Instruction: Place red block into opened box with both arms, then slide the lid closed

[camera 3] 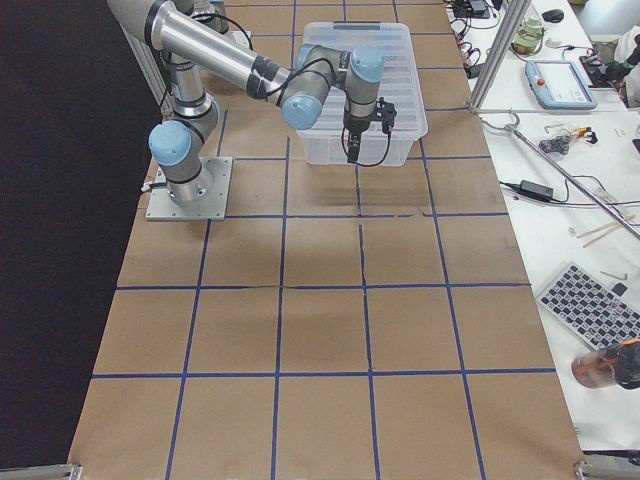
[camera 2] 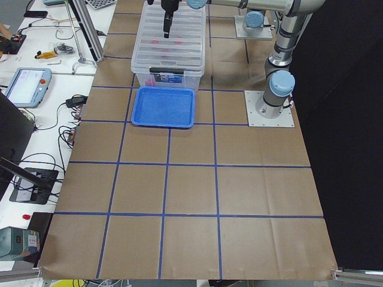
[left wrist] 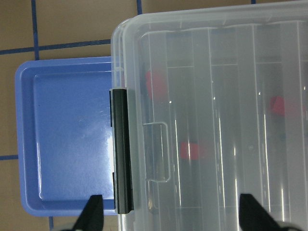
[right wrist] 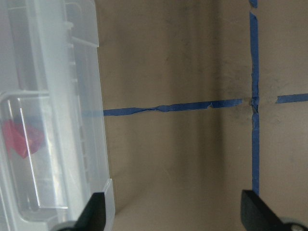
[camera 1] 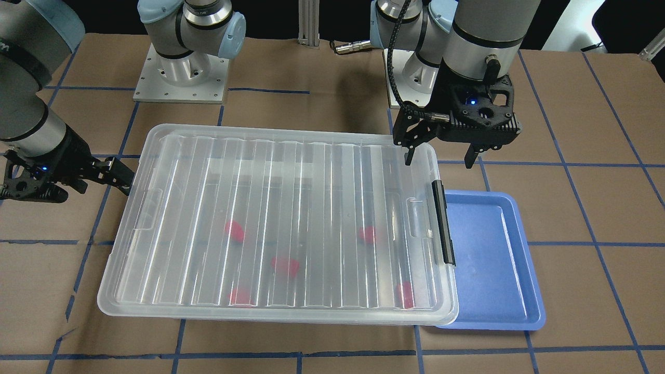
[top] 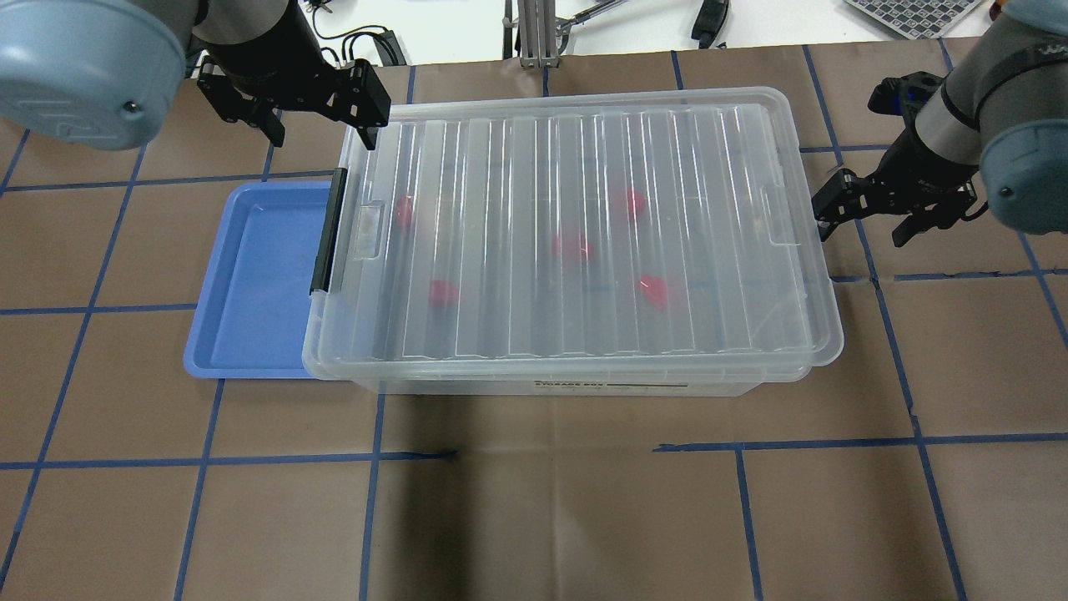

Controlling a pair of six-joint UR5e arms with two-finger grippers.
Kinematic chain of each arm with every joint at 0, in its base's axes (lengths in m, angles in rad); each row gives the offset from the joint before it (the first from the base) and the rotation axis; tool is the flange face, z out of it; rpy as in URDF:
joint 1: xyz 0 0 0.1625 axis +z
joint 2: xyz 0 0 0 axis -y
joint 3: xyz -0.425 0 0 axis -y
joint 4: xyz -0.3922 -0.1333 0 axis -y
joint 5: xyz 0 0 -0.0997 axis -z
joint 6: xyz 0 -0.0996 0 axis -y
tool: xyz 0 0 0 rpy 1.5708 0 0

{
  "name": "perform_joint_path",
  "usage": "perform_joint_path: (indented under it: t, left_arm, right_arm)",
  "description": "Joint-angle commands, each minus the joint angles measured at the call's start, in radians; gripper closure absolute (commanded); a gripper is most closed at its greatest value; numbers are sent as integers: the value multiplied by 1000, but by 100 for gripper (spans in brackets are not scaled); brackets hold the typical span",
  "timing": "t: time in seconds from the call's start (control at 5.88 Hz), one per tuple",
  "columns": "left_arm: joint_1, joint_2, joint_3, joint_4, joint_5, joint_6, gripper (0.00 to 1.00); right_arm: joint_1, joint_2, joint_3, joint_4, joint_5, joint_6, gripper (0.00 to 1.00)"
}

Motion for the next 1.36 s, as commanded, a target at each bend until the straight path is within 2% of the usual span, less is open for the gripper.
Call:
perform_joint_path:
  t: [0.0,0.17,0.34,0.51,0.68,0.85,1.02,1.19]
  left_arm:
    - [0,0,0,0,0,-1,1]
    - [0,0,0,0,0,-1,1]
    - [0,0,0,0,0,-1,1]
    - [0,0,0,0,0,4,1]
    - [0,0,0,0,0,4,1]
    - [0,0,0,-2,-2,4,1]
    - [0,0,0,-2,-2,4,1]
    - [0,0,0,0,-2,4,1]
  right_arm:
    - [-3,4,-12,-5,-14,-14,0]
    - [-9,2,-52,-5,-61,-55,0]
    - [-6,-7,-143,20,-86,-57,0]
    - [3,-31,-217,142,-74,-26,0]
    - [33,-39,-254,201,-69,35,0]
    - [129,-51,-294,250,-72,113,0]
    - [227,-44,-375,355,-72,229,0]
    - [269,-24,-421,428,-69,280,0]
